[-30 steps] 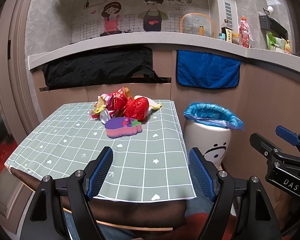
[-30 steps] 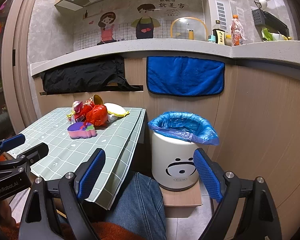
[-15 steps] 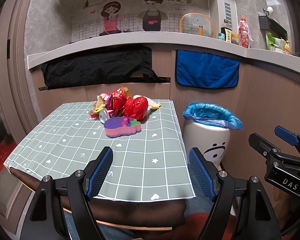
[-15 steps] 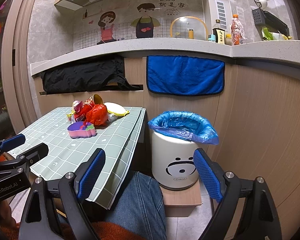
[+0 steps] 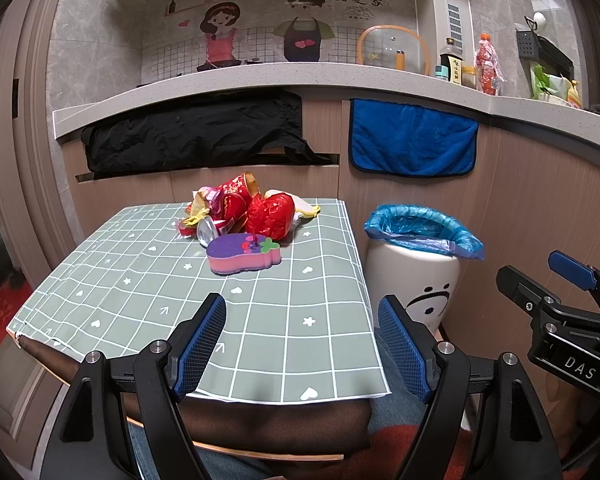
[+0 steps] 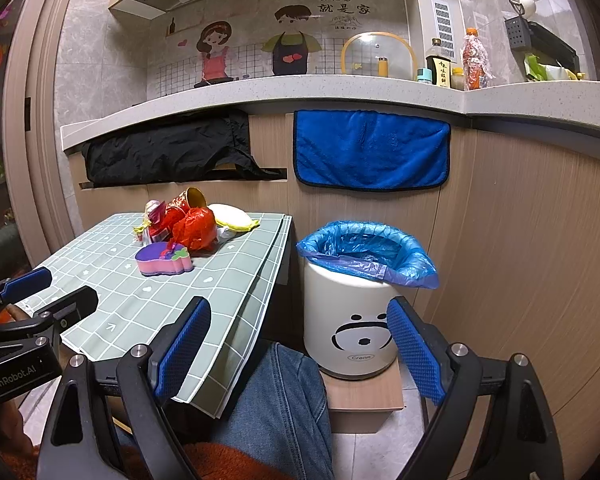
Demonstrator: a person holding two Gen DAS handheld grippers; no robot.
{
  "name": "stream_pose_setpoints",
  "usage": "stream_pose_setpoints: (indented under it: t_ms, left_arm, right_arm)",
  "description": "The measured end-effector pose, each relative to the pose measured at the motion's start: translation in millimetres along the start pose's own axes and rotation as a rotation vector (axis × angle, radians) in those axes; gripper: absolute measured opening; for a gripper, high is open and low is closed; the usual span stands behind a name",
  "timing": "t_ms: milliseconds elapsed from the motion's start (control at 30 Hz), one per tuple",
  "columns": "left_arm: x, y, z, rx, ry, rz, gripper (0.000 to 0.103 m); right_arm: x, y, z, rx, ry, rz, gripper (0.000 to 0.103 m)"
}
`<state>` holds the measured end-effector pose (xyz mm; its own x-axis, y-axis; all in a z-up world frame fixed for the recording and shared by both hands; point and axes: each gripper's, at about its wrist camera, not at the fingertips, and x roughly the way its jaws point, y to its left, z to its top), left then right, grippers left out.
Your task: Collect trash
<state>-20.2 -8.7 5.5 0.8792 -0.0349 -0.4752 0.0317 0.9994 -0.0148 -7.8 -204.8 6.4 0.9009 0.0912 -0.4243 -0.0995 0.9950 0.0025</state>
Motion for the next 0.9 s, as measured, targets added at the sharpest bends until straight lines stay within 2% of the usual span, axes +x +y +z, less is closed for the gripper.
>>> stream_pose_setpoints:
  t_ms: [900]
  left_arm:
    - [0.2, -1.5, -1.2, -0.005, 0.008, -0.002, 0.079]
  right_arm:
    - [1.2, -3.8, 2.7, 0.005, 0.015, -0.001, 0.088]
